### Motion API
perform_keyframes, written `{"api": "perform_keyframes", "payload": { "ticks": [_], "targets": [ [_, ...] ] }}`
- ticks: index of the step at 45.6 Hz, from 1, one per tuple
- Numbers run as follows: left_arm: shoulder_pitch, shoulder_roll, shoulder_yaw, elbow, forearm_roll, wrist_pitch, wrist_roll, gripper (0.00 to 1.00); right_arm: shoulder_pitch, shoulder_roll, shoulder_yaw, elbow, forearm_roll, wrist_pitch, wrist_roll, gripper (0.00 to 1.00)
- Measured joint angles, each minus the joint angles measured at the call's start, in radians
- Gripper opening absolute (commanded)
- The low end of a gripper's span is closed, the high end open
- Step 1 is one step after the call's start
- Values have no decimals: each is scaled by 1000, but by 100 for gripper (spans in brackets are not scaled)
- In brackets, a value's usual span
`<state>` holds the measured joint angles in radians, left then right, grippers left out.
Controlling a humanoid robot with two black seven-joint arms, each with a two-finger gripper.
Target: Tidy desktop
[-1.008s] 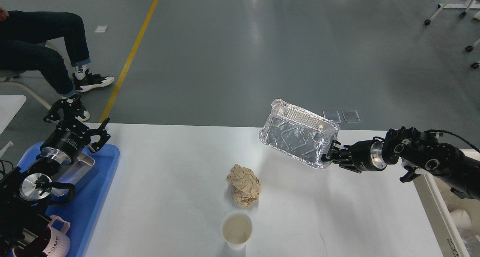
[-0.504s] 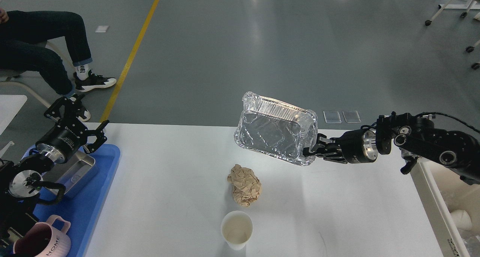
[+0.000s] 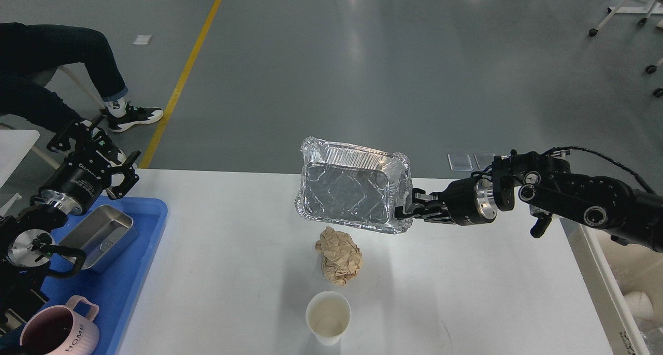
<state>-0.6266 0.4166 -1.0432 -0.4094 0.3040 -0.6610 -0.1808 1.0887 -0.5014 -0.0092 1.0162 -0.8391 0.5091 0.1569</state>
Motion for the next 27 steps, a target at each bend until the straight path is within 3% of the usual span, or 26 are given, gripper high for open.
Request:
{"api": "perform_keyframes", "payload": {
  "ticks": [4,11,19,27],
  "targets": [
    [0,43,120,-87,1,27,42,98,0,-9,0,2,0,-1,0,0],
    [12,205,309,-355,1,187,65,98,1,-23,4,2,0,-4,-1,0],
    [92,458,385,-758,9,317,74,98,5,-43,15,3,1,-5,-1,0],
    [157,724,442,-1052,30,394,118,98,5,-62,23,2,2,-5,-1,0]
  ]
}}
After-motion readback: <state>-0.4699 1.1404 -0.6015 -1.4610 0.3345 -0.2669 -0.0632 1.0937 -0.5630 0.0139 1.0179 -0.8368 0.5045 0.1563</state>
